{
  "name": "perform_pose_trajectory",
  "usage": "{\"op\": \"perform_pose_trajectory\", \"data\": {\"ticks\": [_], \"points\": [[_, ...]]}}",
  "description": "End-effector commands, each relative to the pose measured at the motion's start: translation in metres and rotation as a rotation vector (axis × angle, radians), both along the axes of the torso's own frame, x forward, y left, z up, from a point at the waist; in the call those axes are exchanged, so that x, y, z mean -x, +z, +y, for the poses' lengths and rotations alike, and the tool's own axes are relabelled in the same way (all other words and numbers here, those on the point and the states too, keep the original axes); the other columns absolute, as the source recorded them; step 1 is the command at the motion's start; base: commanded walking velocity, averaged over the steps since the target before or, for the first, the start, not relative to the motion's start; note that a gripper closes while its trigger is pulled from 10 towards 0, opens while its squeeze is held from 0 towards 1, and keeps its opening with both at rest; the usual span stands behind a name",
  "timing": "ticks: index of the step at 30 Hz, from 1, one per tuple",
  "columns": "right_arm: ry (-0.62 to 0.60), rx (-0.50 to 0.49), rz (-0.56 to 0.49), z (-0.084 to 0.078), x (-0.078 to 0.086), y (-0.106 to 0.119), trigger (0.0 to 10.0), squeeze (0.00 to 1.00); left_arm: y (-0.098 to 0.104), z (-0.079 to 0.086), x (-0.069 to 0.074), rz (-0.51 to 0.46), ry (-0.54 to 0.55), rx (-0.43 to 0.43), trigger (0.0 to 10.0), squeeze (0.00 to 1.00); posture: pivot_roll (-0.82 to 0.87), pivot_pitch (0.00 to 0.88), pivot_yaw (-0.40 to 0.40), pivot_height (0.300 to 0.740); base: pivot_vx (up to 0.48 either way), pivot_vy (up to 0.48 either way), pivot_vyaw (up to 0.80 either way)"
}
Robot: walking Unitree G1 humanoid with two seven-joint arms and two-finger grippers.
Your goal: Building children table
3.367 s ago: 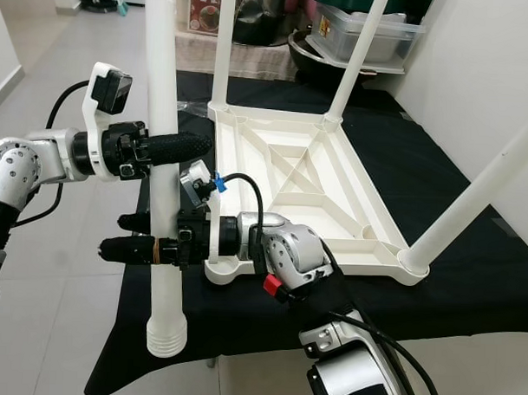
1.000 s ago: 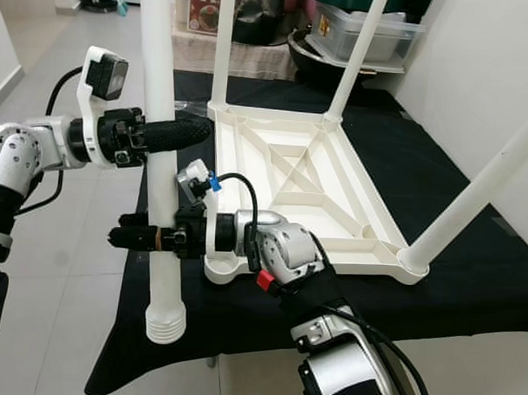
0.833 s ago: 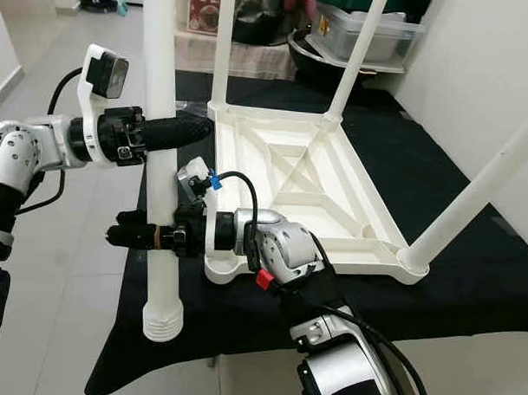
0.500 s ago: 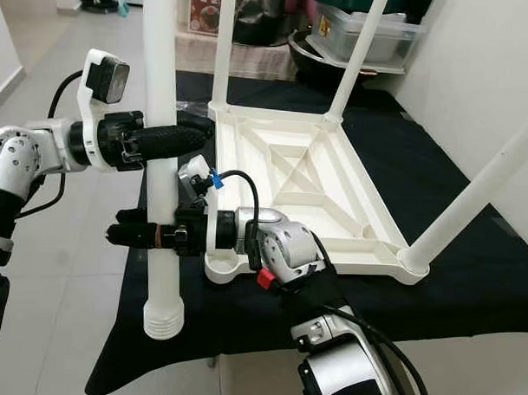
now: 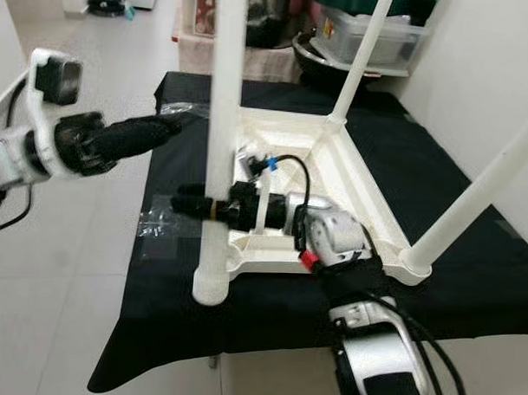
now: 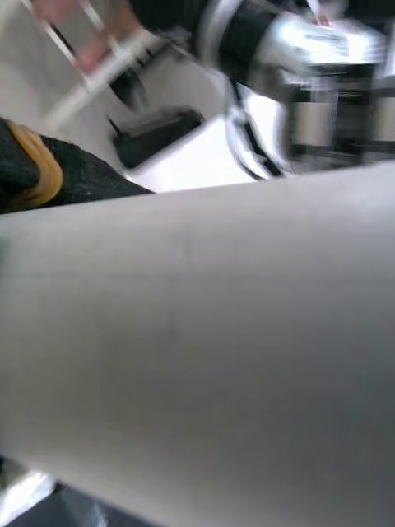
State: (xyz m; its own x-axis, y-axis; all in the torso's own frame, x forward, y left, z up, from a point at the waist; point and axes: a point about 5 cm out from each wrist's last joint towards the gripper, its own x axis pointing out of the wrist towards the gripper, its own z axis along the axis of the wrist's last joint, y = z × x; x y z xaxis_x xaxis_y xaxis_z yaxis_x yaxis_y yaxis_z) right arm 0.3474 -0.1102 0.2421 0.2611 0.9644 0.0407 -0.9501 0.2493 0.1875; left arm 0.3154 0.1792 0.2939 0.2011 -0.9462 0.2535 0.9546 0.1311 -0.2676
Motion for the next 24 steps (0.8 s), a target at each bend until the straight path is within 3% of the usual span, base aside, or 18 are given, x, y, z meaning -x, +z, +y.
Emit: {"op": "perform_pose_trajectory", "data": {"ticks": [1,2,3,4,5,6,8,9,11,14,16,17,20,24], "points": [[-0.038,-0.041,-0.05,-0.006,-0.003,0.015,0.0,0.0,0.003,0.001,0.005,-0.016,0.028,-0.001,10.0,0.0,0.08,0.033,-0.096,0.74,0.0,0.0,0.0],[-0.038,-0.041,-0.05,-0.006,-0.003,0.015,0.0,0.0,0.003,0.001,0.005,-0.016,0.028,-0.001,10.0,0.0,0.08,0.033,-0.096,0.74,0.0,0.0,0.0],[-0.066,-0.061,-0.091,-0.012,-0.005,0.026,0.0,0.0,-0.002,0.002,0.008,-0.015,0.071,0.009,10.0,0.0,0.08,0.035,-0.099,0.74,0.0,0.0,0.0],[-0.119,-0.077,-0.143,-0.017,-0.008,0.038,0.4,0.0,-0.013,-0.002,0.011,-0.029,0.181,0.012,10.0,0.0,0.08,0.036,-0.1,0.74,0.0,0.0,0.0],[-0.119,-0.077,-0.143,-0.017,-0.008,0.038,0.4,0.0,-0.013,-0.002,0.011,-0.029,0.181,0.012,10.0,0.0,0.08,0.036,-0.1,0.74,0.0,0.0,0.0],[-0.163,-0.089,-0.185,-0.021,-0.011,0.046,10.0,0.0,-0.026,-0.007,0.014,-0.031,0.295,0.013,10.0,0.0,0.09,0.039,-0.101,0.74,0.0,0.0,0.0],[-0.269,-0.096,-0.228,-0.026,-0.017,0.052,10.0,0.0,-0.044,-0.01,0.018,-0.019,0.52,0.023,10.0,0.0,0.08,0.041,-0.104,0.74,0.0,0.0,0.0],[-0.269,-0.096,-0.228,-0.026,-0.017,0.052,10.0,0.0,-0.044,-0.01,0.018,-0.019,0.52,0.023,10.0,0.0,0.08,0.041,-0.104,0.74,0.0,0.0,0.0],[-0.366,-0.08,-0.252,-0.026,-0.022,0.047,10.0,0.0,-0.064,-0.012,0.025,-0.005,0.696,-0.037,10.0,0.0,0.09,0.053,-0.105,0.74,0.0,0.0,0.0],[-0.405,-0.069,-0.26,-0.027,-0.024,0.045,10.0,0.0,-0.071,-0.012,0.028,0.006,0.75,-0.05,10.0,0.0,0.09,0.053,-0.105,0.74,0.0,0.0,0.0],[-0.455,-0.117,-0.233,-0.026,-0.025,0.04,10.0,0.0,-0.093,-0.012,0.04,0.058,0.854,-0.095,10.0,0.0,0.09,0.057,-0.101,0.74,0.0,0.0,0.0],[-0.455,-0.117,-0.233,-0.026,-0.025,0.04,10.0,0.0,-0.093,-0.012,0.04,0.058,0.854,-0.095,10.0,0.0,0.09,0.057,-0.101,0.74,0.0,0.0,0.0],[-0.49,-0.165,-0.22,-0.024,-0.023,0.035,10.0,0.0,-0.117,-0.015,0.059,0.134,0.929,-0.152,10.0,0.0,0.09,0.058,-0.098,0.74,0.0,0.0,0.0],[-0.538,-0.154,-0.215,-0.024,-0.024,0.027,10.0,0.0,-0.134,-0.028,0.073,0.131,0.956,-0.237,10.0,0.0,0.09,0.052,-0.101,0.74,0.0,0.0,0.0]]}}
